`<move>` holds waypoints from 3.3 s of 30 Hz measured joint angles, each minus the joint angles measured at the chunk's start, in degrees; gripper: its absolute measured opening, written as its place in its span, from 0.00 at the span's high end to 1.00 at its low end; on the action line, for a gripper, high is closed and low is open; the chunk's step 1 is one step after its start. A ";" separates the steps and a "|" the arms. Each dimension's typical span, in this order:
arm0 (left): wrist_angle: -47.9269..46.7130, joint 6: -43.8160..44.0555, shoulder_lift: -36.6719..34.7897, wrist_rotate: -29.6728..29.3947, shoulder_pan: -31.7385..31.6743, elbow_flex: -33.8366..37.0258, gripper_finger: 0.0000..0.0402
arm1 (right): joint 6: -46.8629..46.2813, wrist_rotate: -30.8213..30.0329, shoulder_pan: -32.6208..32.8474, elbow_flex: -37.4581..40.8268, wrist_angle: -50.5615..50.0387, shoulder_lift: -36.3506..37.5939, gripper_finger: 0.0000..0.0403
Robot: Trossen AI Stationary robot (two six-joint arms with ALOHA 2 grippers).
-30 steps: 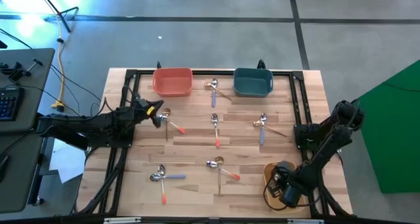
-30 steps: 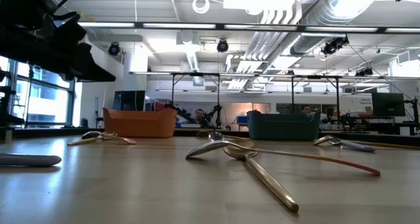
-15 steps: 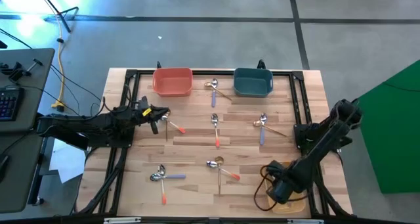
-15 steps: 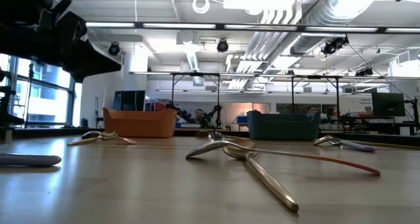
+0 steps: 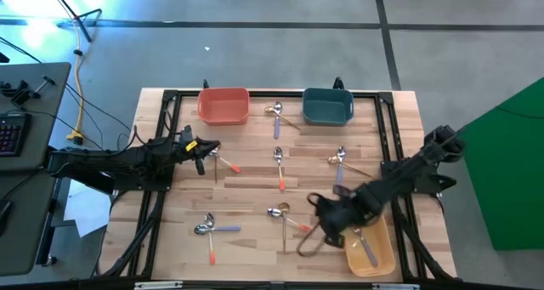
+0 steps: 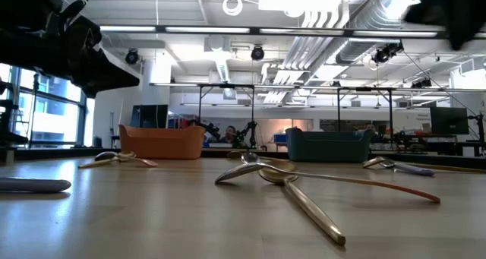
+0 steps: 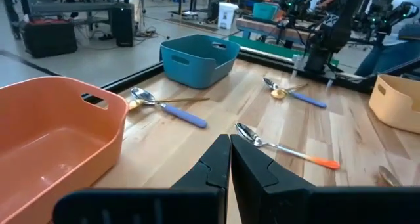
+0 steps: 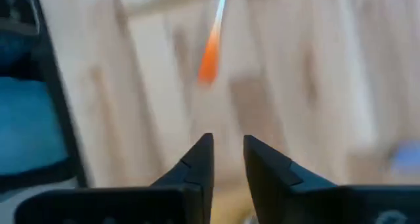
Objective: Sort silverware by color (type)
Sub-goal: Put the orange spoon into the orange bin
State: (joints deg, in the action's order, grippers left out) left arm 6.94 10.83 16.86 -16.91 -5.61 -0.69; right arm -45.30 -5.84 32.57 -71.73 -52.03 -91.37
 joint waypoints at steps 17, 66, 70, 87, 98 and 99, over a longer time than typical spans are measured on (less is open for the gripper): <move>-1.83 1.97 2.84 10.50 0.00 -0.36 0.99 | 43.82 4.99 -23.97 24.81 59.15 -0.03 1.00; -46.58 -26.85 70.35 7.13 -4.57 -40.33 0.63 | 66.77 29.41 -54.66 34.64 90.02 4.90 1.00; -46.19 -27.60 71.45 7.39 -4.55 -40.33 0.71 | 66.86 29.34 -55.18 34.62 89.85 4.91 1.00; -55.81 -38.28 69.96 1.92 -18.19 -55.81 0.99 | 61.82 29.39 -54.92 34.60 90.86 4.90 1.00; -49.36 -34.68 70.02 8.85 -40.97 -65.59 1.00 | 59.24 28.20 -52.48 34.60 88.73 4.90 1.00; -50.03 -33.38 70.06 9.33 -41.97 -65.53 1.00 | 59.25 28.10 -52.29 34.60 87.79 4.90 1.00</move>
State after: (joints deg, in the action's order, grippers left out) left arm -43.09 -22.55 86.92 -7.58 -47.58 -66.22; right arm 13.95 22.26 -19.72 -37.12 35.76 -86.48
